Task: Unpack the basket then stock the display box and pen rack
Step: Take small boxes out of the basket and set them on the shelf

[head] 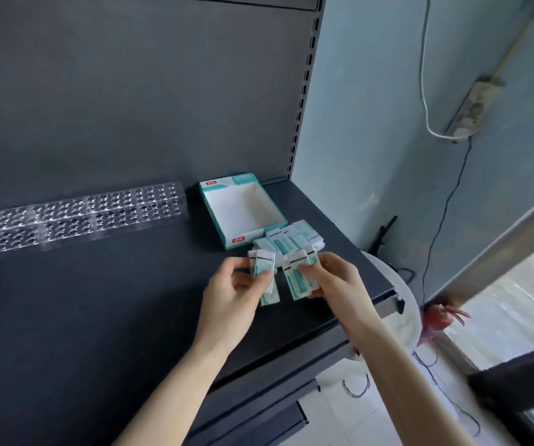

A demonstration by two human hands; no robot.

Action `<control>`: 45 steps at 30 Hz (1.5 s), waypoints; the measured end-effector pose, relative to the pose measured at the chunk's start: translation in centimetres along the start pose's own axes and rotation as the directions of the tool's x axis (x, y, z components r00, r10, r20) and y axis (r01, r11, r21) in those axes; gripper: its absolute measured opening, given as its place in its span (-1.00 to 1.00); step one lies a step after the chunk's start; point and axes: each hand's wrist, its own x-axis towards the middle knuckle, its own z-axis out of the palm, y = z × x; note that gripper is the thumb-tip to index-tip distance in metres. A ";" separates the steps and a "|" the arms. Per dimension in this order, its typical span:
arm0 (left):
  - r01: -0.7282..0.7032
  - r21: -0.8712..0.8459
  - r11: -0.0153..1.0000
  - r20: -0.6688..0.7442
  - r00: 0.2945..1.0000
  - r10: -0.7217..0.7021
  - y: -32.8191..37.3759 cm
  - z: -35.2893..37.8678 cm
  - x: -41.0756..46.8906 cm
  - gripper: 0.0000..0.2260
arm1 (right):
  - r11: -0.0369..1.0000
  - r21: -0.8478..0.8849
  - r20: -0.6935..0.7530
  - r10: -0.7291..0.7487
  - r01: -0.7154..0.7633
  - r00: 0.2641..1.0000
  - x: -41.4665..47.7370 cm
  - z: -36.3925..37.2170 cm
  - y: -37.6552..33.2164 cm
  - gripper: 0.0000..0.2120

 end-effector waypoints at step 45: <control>-0.103 0.663 0.741 -0.325 0.852 0.410 -1.3 7.9 -3.3 -0.82 | 0.764 -0.517 0.173 -0.348 0.385 0.922 2.3 -5.0 2.0 -0.84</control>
